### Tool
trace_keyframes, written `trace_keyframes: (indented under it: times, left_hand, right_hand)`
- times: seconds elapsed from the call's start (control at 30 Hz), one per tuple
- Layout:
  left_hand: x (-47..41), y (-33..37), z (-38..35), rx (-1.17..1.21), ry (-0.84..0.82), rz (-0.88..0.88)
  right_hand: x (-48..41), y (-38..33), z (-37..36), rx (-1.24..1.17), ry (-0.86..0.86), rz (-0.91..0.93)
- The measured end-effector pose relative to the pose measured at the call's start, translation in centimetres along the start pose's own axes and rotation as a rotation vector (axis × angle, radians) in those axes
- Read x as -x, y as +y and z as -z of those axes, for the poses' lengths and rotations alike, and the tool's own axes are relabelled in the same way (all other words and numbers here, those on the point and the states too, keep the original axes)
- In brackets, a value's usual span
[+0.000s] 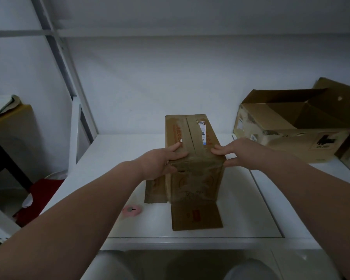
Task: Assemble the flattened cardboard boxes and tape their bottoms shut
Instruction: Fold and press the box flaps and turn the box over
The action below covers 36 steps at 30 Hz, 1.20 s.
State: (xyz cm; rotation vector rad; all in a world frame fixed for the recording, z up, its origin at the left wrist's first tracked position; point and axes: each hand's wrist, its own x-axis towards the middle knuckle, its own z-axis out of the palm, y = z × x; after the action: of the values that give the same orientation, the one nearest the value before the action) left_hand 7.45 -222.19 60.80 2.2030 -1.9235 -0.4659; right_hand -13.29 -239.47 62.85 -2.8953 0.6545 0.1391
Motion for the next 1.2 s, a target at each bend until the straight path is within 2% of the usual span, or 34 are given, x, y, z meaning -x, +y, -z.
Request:
trace_keyframes:
  times: [0.1,0.2,0.23,0.3,0.37,0.4,0.47,0.53,0.6,0.7,0.8,0.9,1.0,1.07,1.13,1.2]
  left_hand:
    - [0.0,0.5,-0.1,0.043,0.035,0.014]
    - [0.2,1.2,0.0,0.070,0.091,0.022]
    - [0.2,1.5,-0.3,0.178,0.101,0.018]
    - [0.5,2.7,-0.9,0.658,0.080,-0.006]
    - [0.5,4.0,-1.2,1.040,0.083,0.028]
    - [0.3,4.2,-1.2,1.075,0.156,0.076]
    - [0.0,3.8,-1.2,0.963,0.366,0.203]
    - [-0.2,2.9,-1.1,0.899,0.506,0.324]
    - [-0.2,1.7,-1.0,0.885,0.562,0.391]
    - [-0.3,0.5,-0.5,0.830,0.599,0.469]
    - [-0.6,-0.2,0.0,0.858,0.585,0.537]
    - [-1.0,-0.3,0.3,0.919,0.517,0.534]
    - [-1.1,-0.1,0.7,1.025,0.447,0.477]
    - [-1.4,0.1,1.0,1.039,0.411,0.439]
    - [-1.8,0.2,1.2,1.012,0.390,0.453]
    - [-2.2,0.4,1.5,0.994,0.359,0.495]
  right_hand:
    - [0.1,-0.2,0.6,-0.004,-0.027,-0.112]
    - [0.5,-0.9,0.9,-0.020,0.108,-0.233]
    - [0.5,-1.3,0.8,-0.068,0.178,-0.245]
    - [0.4,-2.6,0.2,-0.177,0.250,-0.257]
    - [-0.2,-3.9,-0.8,-0.194,0.162,-0.323]
    - [-0.6,-4.4,-1.4,-0.177,0.106,-0.367]
    - [-1.3,-4.9,-2.5,-0.150,0.031,-0.432]
    - [-1.4,-5.4,-3.0,-0.126,0.033,-0.433]
    - [-1.3,-5.6,-2.7,-0.102,0.050,-0.388]
    - [-0.6,-4.9,-1.4,-0.123,-0.025,-0.307]
    - [0.4,-4.0,-0.6,-0.160,-0.042,-0.233]
    - [0.9,-3.6,-0.7,-0.159,0.021,-0.222]
    - [0.8,-3.2,-1.7,-0.095,0.301,-0.248]
    - [0.5,-2.7,-2.6,-0.120,0.477,-0.385]
    - [0.4,-2.7,-2.9,-0.228,0.504,-0.601]
    - [0.1,-2.7,-2.8,-0.395,0.504,-0.732]
